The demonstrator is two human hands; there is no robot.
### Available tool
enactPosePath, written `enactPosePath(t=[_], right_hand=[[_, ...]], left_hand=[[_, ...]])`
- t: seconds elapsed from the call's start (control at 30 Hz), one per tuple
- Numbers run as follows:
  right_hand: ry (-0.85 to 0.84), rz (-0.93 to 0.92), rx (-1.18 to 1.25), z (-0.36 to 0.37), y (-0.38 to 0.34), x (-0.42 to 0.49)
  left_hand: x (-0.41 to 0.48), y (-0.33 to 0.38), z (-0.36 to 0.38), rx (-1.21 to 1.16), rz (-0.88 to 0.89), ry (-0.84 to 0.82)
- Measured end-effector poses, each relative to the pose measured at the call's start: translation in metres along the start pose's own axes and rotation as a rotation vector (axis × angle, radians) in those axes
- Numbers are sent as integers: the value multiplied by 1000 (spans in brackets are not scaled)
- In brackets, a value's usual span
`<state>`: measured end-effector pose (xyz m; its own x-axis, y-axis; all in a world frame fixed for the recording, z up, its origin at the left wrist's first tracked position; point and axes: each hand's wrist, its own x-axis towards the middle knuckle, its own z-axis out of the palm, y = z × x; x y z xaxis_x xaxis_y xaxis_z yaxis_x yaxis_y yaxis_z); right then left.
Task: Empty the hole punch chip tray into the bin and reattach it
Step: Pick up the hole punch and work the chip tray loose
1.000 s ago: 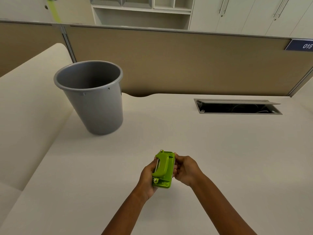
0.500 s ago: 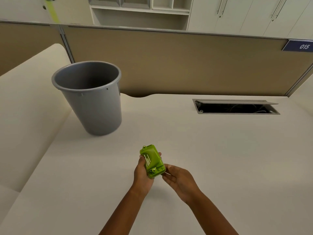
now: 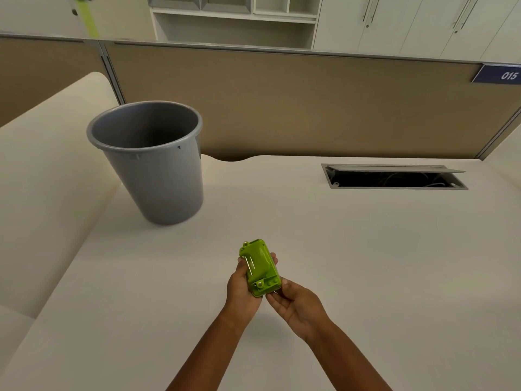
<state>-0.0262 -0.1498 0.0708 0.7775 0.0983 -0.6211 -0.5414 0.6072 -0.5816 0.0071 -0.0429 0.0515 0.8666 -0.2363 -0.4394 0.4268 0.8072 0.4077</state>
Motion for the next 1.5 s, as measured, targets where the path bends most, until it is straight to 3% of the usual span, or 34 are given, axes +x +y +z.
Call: enactPosePath(t=[0.17,0.27,0.37,0.53,0.8,0.97,1.5], right_hand=[[-13,-8,-35,-2,-3,0],[43,-105,-268,1,-9,-1],[170,-338,-552,2,-14,3],[81,-387,-737,15,-17,1],[151,-384,-556,20,-22,8],[229,-427,-525,18,-24,13],[256,-459,-516,21,-22,14]], left_hand=[[3,1,0,9,-11,-8],[5,4,-1,22,-25,1],[4,6,-2,93,-52,22],[4,2,-1,267,-103,73],[-2,-2,-5,181,-133,-49],[-13,-12,-14,126,-64,-94],[-17,-29,-18,16,31,-2]])
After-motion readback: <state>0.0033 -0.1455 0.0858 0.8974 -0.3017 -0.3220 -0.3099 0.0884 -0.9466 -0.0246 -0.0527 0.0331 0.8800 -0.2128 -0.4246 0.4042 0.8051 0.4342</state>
